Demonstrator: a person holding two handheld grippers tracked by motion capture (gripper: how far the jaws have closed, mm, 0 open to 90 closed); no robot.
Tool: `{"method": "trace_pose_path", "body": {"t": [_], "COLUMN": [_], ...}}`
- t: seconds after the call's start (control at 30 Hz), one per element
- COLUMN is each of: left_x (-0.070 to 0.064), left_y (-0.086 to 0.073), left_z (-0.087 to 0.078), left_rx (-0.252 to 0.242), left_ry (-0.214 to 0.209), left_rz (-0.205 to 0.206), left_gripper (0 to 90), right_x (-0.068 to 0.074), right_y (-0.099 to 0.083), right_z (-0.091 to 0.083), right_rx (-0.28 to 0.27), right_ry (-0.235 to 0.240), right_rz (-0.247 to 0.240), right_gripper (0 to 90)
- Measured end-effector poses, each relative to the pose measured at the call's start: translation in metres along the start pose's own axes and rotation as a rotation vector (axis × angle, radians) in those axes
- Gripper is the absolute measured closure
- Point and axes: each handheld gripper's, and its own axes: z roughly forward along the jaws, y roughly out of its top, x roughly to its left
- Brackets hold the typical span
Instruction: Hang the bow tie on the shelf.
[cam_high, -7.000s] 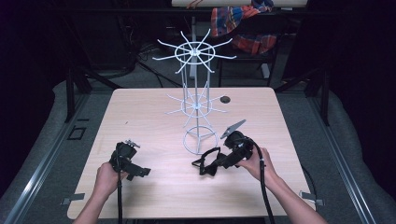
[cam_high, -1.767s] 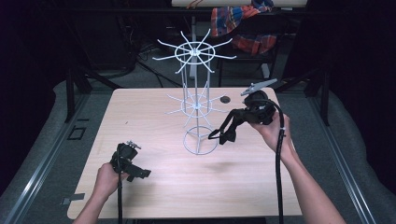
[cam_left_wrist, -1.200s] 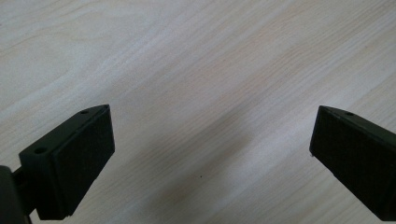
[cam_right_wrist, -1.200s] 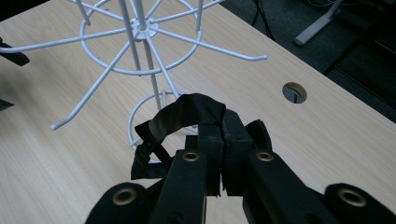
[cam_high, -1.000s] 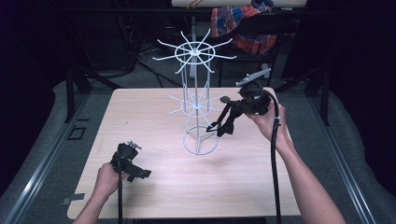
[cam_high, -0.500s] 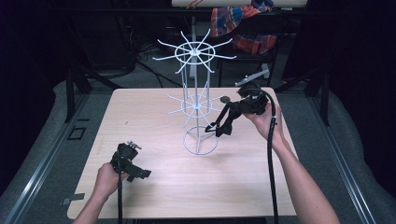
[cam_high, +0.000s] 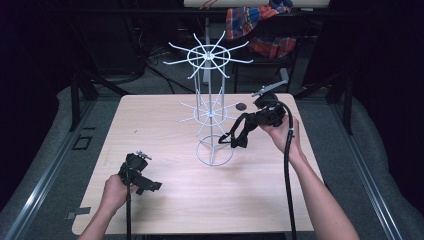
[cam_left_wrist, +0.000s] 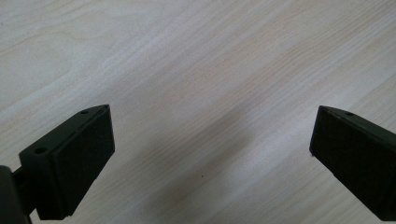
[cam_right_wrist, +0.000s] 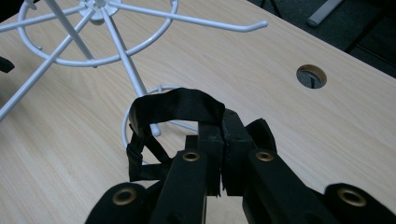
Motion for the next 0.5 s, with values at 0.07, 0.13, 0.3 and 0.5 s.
{"method": "trace_pose_path", "body": {"t": [0.07, 0.13, 0.3, 0.5], "left_x": [0.0, 0.0, 0.001, 0.0], "left_y": [0.0, 0.0, 0.0, 0.0], "left_z": [0.0, 0.0, 0.0, 0.0], "left_rx": [0.001, 0.0, 0.002, 0.001], "left_ry": [-0.001, 0.0, -0.001, -0.001], "left_rz": [0.001, -0.001, -0.001, -0.001], "left_gripper": [0.1, 0.1, 0.1, 0.1], "right_x": [0.0, 0.001, 0.0, 0.0], "right_y": [0.0, -0.002, -0.005, -0.01], "right_z": [0.001, 0.006, 0.012, 0.022], "right_rx": [0.006, 0.012, 0.025, 0.035], "right_ry": [0.006, 0.012, 0.015, 0.023], "right_rz": [0.0, 0.002, 0.013, 0.016], "right_gripper": [88.9, 88.9, 88.9, 88.8]}}
